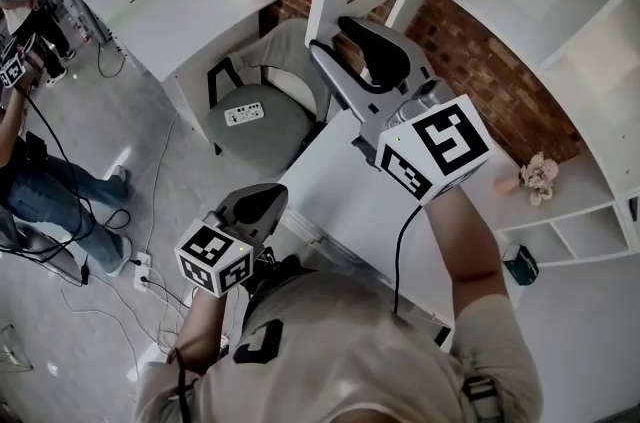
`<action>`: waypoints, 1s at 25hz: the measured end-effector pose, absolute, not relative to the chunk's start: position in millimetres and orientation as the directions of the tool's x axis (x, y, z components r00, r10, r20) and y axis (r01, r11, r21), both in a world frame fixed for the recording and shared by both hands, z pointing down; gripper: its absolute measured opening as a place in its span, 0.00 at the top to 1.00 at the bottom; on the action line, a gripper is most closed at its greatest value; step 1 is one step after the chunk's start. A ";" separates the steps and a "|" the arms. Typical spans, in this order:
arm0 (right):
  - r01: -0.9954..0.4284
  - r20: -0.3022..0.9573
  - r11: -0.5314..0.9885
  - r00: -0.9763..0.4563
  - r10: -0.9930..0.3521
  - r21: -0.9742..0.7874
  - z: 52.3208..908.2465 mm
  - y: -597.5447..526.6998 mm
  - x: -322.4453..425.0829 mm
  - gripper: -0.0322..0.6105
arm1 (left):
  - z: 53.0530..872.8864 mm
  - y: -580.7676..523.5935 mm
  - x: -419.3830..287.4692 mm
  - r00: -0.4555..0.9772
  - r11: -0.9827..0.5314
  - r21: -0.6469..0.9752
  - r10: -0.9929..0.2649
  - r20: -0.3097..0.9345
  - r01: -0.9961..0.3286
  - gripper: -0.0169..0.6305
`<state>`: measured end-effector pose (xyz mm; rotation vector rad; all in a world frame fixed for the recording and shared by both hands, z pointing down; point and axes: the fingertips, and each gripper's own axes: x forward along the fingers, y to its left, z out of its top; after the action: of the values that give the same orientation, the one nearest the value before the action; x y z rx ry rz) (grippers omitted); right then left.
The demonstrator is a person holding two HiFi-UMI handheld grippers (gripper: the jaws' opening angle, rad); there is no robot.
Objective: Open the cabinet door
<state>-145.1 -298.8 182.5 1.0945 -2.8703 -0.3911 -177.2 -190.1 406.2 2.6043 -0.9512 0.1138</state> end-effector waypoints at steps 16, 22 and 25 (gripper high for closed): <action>-0.655 -0.070 0.710 -0.746 -0.662 0.259 183.6 -305.6 -152.0 0.66 | 405.0 -208.4 -169.8 0.810 -0.741 0.332 -0.558 0.182 -0.585 0.95; -0.626 -0.044 0.733 -0.767 -0.640 0.266 184.0 -300.3 -147.7 0.66 | 398.9 -207.6 -160.9 0.820 -0.756 0.321 -0.544 0.176 -0.570 0.95; -0.628 -0.049 0.731 -0.767 -0.640 0.267 182.2 -294.5 -139.0 0.66 | 397.3 -207.1 -158.3 0.820 -0.757 0.317 -0.545 0.178 -0.572 0.95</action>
<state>-139.0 -294.5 182.2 1.0548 -2.8799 -0.4181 -158.3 -207.1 397.3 2.6446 -0.8417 0.1049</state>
